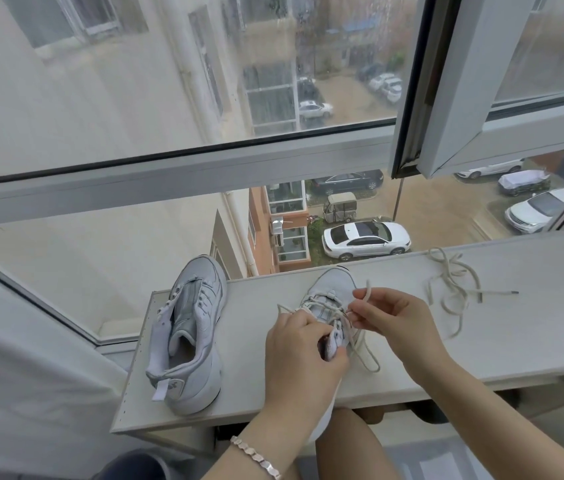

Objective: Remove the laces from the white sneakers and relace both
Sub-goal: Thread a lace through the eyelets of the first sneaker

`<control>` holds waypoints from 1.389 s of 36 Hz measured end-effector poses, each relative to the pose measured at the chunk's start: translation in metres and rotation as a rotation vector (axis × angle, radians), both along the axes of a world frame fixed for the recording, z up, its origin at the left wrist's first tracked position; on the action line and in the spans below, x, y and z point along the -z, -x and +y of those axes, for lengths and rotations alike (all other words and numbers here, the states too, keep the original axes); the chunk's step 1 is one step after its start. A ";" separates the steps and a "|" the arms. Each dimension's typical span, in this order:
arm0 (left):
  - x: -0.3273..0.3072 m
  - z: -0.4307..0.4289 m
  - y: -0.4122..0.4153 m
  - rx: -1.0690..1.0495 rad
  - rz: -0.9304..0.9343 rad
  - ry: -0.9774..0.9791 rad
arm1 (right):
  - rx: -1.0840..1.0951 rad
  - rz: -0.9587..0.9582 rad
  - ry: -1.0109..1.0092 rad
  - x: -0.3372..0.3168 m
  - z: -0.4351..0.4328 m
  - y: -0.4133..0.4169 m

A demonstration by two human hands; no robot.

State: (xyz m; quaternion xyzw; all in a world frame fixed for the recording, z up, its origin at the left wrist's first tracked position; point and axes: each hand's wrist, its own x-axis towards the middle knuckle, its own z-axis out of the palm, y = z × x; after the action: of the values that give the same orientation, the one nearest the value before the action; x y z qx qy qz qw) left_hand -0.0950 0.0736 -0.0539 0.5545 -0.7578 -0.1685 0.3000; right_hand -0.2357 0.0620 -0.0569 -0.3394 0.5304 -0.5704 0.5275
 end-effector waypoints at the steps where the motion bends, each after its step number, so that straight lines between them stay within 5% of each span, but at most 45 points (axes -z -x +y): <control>1: 0.000 0.000 0.000 -0.002 0.002 0.003 | -0.011 0.008 0.028 -0.001 0.001 0.000; 9: 0.001 0.000 0.000 -0.009 0.027 0.009 | -0.066 0.179 0.032 0.003 0.000 -0.003; 24: 0.003 0.000 0.000 -0.014 0.050 0.010 | -0.060 0.154 -0.006 0.009 -0.003 -0.002; 31: 0.002 0.000 0.000 -0.011 0.048 0.003 | -0.129 0.075 -0.068 0.012 -0.005 0.003; 38: 0.001 0.000 0.000 -0.014 0.060 -0.005 | -0.203 -0.171 -0.337 0.012 -0.014 0.006; 50: 0.001 -0.001 0.000 -0.028 0.062 0.011 | -0.053 0.260 -0.090 0.013 -0.011 -0.008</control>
State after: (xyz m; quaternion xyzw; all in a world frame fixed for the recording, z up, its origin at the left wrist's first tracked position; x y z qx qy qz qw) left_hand -0.0951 0.0731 -0.0553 0.5579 -0.7411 -0.1772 0.3288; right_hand -0.2274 0.0514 -0.0704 -0.4004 0.6102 -0.4832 0.4836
